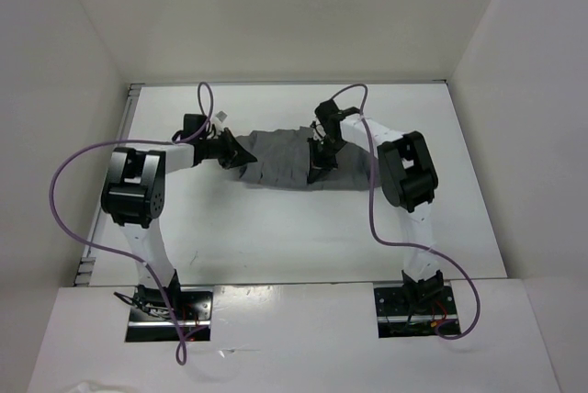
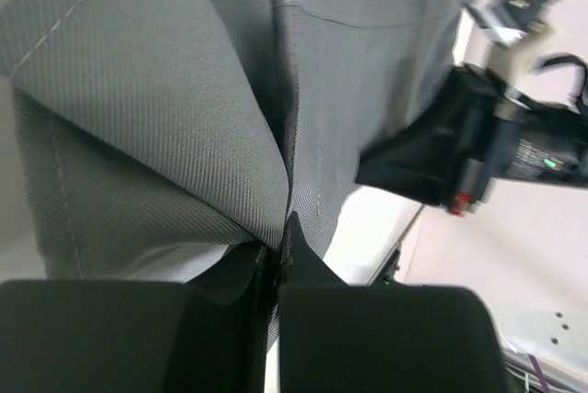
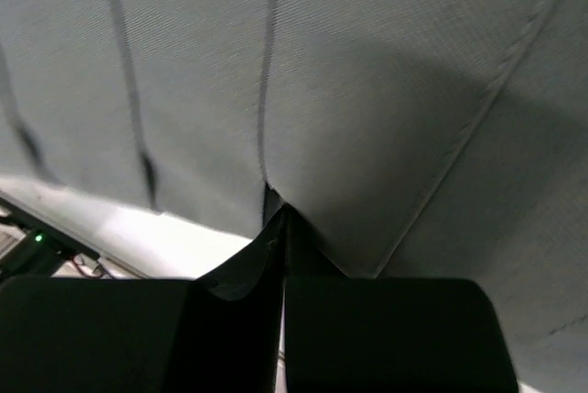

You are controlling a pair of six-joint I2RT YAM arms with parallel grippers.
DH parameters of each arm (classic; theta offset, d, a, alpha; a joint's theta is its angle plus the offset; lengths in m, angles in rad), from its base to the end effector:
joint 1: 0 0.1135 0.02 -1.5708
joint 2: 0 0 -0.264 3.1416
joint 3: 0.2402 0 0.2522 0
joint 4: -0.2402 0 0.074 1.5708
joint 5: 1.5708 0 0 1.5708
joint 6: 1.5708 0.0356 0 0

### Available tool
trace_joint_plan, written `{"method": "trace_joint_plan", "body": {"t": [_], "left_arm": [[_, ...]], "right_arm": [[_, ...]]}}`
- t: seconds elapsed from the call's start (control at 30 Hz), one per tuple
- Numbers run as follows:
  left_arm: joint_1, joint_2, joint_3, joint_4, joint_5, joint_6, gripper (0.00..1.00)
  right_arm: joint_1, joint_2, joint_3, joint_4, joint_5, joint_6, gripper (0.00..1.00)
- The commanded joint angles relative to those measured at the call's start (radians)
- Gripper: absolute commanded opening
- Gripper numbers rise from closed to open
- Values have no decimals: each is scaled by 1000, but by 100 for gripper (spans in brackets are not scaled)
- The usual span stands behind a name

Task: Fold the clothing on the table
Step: Fold the skirt

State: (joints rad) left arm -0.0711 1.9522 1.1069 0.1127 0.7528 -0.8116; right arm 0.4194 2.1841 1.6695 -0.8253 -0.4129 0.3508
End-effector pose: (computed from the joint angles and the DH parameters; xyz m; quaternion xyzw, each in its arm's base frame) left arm 0.3973 -0.0527 0.1482 -0.1679 0.8461 -0.4653 0.1988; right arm 0.3952 0.1919 0.1573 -0.0569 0.9709 0.2311 0.0280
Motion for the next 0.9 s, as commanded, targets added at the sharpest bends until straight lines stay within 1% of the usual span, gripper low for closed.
{"method": "trace_joint_plan", "body": {"t": [0.0,0.03,0.17,0.23,0.3,0.33,0.4,0.5,0.6,0.67,0.77,0.8,0.83,0.87], "left_arm": [[2,-85,27,-4,39,26,0],[2,-99,39,-17,61,26,0],[-7,-163,65,-18,76,3,0],[-36,-186,83,-18,76,-20,0],[-68,-187,125,-18,76,-46,0],[-78,-187,134,17,76,-75,0],[-102,-187,168,27,76,-86,0],[-113,-167,215,27,76,-109,0],[-113,-167,225,48,76,-120,0],[-113,-158,237,33,66,-107,0],[-113,-157,225,19,66,-98,0],[-113,-157,225,19,66,-98,0],[-102,-157,225,19,66,-98,0],[-92,-157,216,10,66,-87,0]], "right_arm": [[9,25,26,17,48,7,0],[9,41,26,26,57,7,0],[28,92,26,37,57,16,0],[41,114,48,37,57,16,0],[62,128,79,37,36,16,0],[62,138,91,37,36,16,0],[75,148,139,37,11,16,0],[85,196,222,14,-15,16,0],[96,226,280,3,-50,16,0],[96,226,296,3,-31,16,0],[70,128,257,14,-8,34,0],[59,76,257,3,6,34,3],[33,53,248,-14,6,34,17],[18,28,234,-26,16,34,20]]}}
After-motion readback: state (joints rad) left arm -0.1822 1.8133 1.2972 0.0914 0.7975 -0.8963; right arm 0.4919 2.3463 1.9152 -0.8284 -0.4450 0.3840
